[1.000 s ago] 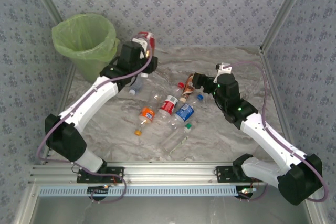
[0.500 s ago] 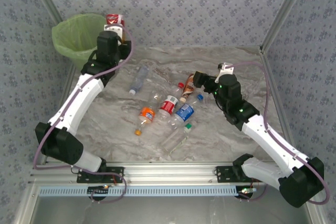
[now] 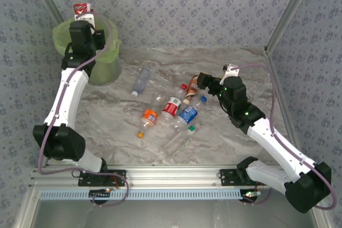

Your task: Put the plastic bottles in the bin

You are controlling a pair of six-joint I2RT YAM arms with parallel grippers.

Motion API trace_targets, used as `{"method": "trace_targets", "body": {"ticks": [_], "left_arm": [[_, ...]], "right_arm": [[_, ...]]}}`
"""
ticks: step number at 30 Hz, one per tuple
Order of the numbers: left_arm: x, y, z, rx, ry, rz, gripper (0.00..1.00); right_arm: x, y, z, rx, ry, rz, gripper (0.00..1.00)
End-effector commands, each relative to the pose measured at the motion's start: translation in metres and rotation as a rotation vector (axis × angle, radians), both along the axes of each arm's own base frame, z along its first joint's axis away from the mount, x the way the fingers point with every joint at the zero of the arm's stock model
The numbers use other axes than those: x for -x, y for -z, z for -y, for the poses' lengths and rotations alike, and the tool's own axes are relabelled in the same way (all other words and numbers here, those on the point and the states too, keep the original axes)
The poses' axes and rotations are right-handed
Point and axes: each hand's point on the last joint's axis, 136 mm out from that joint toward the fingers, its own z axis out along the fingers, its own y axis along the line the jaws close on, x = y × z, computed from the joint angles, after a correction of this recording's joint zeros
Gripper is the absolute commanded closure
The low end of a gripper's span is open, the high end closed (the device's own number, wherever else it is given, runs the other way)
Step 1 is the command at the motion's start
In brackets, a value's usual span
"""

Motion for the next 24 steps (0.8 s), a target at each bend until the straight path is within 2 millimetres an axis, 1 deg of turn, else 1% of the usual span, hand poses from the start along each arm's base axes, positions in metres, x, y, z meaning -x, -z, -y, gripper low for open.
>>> {"method": "trace_targets", "body": {"ticks": [1, 5, 7, 9, 12, 14, 15, 16, 18, 21, 24], "left_arm": [[-0.010, -0.013, -0.012, 0.064, -0.006, 0.044, 0.57], [-0.027, -0.012, -0.037, 0.167, -0.057, 0.091, 0.57], [-0.038, -0.008, -0.046, 0.233, -0.072, 0.092, 0.57], [-0.048, -0.006, -0.049, 0.278, -0.078, 0.083, 0.57], [-0.063, 0.001, -0.046, 0.324, -0.072, 0.066, 0.56], [-0.073, 0.007, -0.045, 0.344, -0.073, 0.061, 0.56], [-0.078, 0.014, -0.046, 0.348, -0.079, 0.051, 0.56], [-0.083, 0.011, -0.047, 0.350, -0.081, 0.060, 0.56], [-0.092, 0.020, -0.049, 0.352, -0.086, 0.046, 0.56], [-0.103, 0.040, -0.047, 0.366, -0.086, -0.015, 0.56], [-0.110, 0.067, -0.044, 0.395, -0.090, -0.091, 0.56]], "right_arm": [[0.005, -0.012, 0.005, -0.026, 0.021, 0.011, 0.01], [0.009, -0.011, 0.007, -0.032, 0.024, 0.005, 0.01], [0.011, -0.011, 0.009, -0.032, 0.029, 0.003, 0.01], [0.013, -0.011, 0.010, -0.034, 0.035, 0.001, 0.01], [0.016, -0.011, 0.014, -0.036, 0.044, -0.005, 0.01], [0.018, -0.011, 0.015, -0.039, 0.045, -0.007, 0.01], [0.019, -0.011, 0.016, -0.038, 0.048, -0.008, 0.01], [0.020, -0.009, 0.016, -0.036, 0.048, -0.013, 0.01], [0.021, -0.007, 0.018, -0.031, 0.054, -0.020, 0.01], [0.024, -0.005, 0.021, -0.026, 0.063, -0.027, 0.01], [0.024, -0.003, 0.023, -0.022, 0.075, -0.031, 0.01]]}}
